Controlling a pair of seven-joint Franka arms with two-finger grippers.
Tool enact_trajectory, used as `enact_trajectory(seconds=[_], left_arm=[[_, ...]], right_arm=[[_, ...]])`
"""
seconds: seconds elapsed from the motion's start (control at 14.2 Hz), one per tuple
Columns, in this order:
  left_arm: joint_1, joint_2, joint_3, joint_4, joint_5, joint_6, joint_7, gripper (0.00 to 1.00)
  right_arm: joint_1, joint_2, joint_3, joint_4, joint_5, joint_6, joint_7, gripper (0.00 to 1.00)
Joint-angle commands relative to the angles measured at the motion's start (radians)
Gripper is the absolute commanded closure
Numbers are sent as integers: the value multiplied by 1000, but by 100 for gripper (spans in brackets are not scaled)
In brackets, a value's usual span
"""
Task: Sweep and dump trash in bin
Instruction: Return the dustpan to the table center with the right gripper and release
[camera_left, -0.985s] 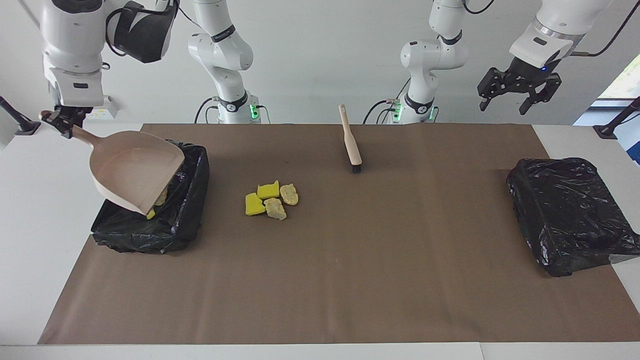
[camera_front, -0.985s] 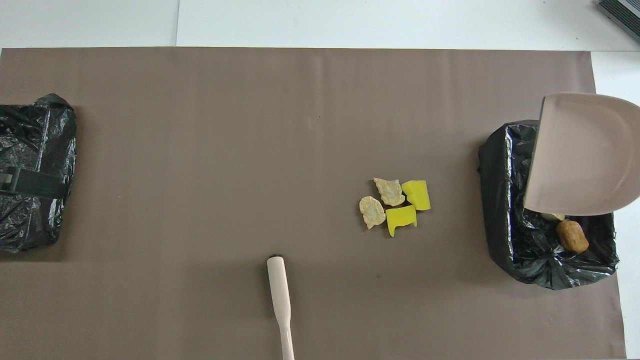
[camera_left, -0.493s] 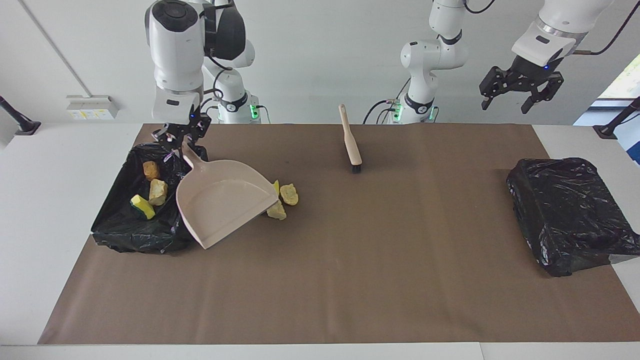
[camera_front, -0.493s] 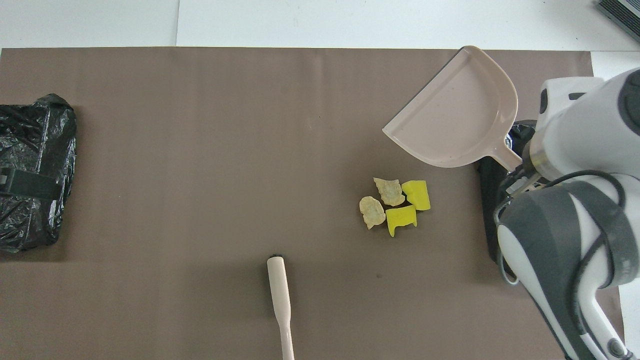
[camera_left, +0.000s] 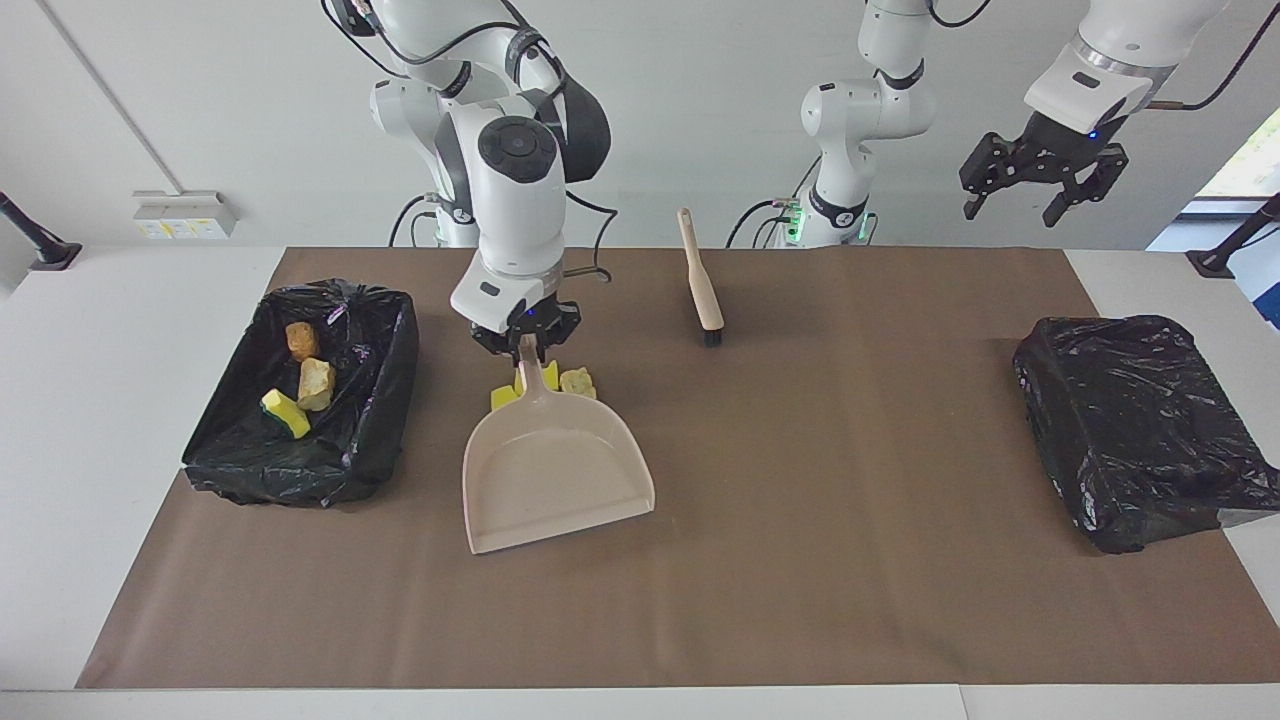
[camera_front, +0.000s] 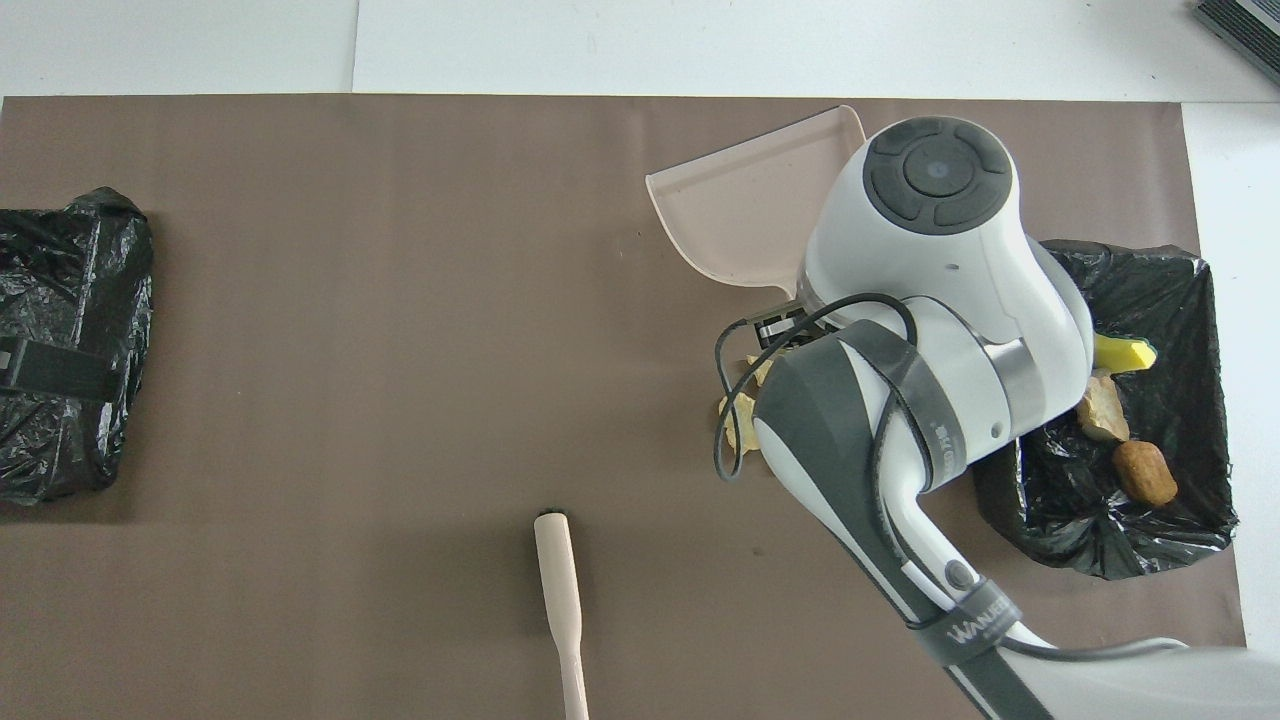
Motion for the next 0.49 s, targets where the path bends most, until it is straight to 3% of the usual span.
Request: enact_trajectory(seconds=[0.0, 0.42], left_arm=[[5, -4, -3, 15, 21, -21, 9, 0], [-1, -4, -13, 15, 20, -21, 6, 0]], right_arm=[[49, 71, -3, 61, 102, 52, 61, 100], [254, 234, -3, 101, 158, 248, 428, 100]])
